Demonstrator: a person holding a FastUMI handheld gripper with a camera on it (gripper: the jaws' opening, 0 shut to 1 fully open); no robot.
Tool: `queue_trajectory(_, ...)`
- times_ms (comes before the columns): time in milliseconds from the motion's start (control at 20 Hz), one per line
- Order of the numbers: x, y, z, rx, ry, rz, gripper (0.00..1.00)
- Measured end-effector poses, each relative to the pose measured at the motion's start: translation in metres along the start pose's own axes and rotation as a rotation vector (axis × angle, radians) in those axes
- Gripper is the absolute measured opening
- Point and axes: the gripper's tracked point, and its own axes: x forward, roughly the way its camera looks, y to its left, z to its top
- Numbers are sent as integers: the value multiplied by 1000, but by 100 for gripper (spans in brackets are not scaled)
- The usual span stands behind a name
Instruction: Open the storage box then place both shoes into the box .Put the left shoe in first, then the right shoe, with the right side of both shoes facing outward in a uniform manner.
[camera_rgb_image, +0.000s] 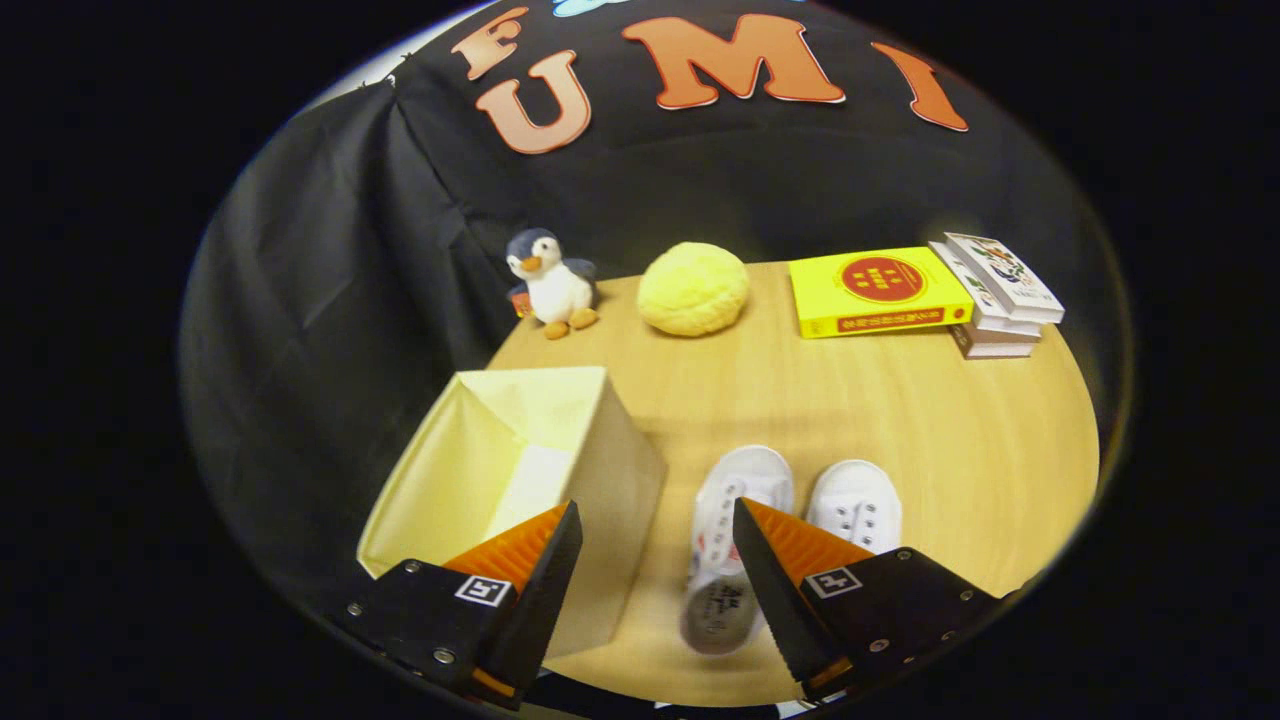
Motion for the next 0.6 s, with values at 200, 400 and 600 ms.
queue_trajectory(200,3,-35,-31,-41,60,-51,86)
queue_trajectory(400,10,-48,-55,-86,103,-67,76)
queue_trajectory(600,21,-61,-74,-137,145,-108,65)
